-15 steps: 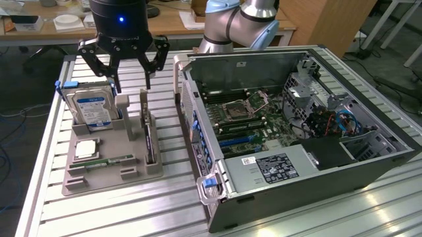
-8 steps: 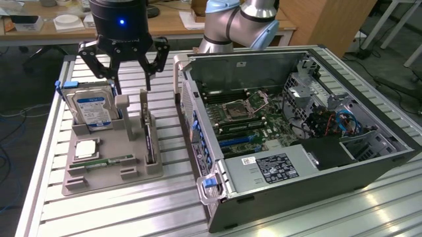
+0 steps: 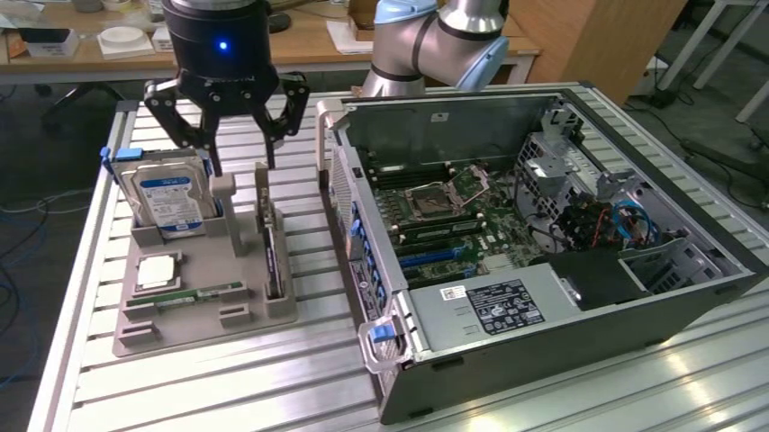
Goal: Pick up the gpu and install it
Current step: 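Pick up the gpu and move the gpu toward the slot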
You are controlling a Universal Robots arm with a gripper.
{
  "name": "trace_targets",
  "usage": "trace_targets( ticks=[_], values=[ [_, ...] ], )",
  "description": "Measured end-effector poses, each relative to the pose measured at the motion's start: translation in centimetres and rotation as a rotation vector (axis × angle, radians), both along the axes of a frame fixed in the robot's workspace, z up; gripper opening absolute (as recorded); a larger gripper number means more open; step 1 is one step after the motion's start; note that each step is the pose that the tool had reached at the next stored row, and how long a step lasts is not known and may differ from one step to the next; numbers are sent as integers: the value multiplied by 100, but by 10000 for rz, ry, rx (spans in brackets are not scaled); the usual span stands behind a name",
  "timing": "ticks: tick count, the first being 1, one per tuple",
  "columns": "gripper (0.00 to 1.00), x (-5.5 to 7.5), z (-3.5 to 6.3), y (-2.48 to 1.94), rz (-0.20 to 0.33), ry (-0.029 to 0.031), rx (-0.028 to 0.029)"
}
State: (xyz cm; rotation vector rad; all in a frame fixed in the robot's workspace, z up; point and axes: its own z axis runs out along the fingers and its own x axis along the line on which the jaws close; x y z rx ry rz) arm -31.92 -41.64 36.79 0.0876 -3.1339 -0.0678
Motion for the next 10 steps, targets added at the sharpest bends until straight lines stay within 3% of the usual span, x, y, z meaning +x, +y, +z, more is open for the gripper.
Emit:
trace_targets(
  ticks=[10],
  values=[
    [59, 0, -45, -30, 80, 0, 2]
  ],
)
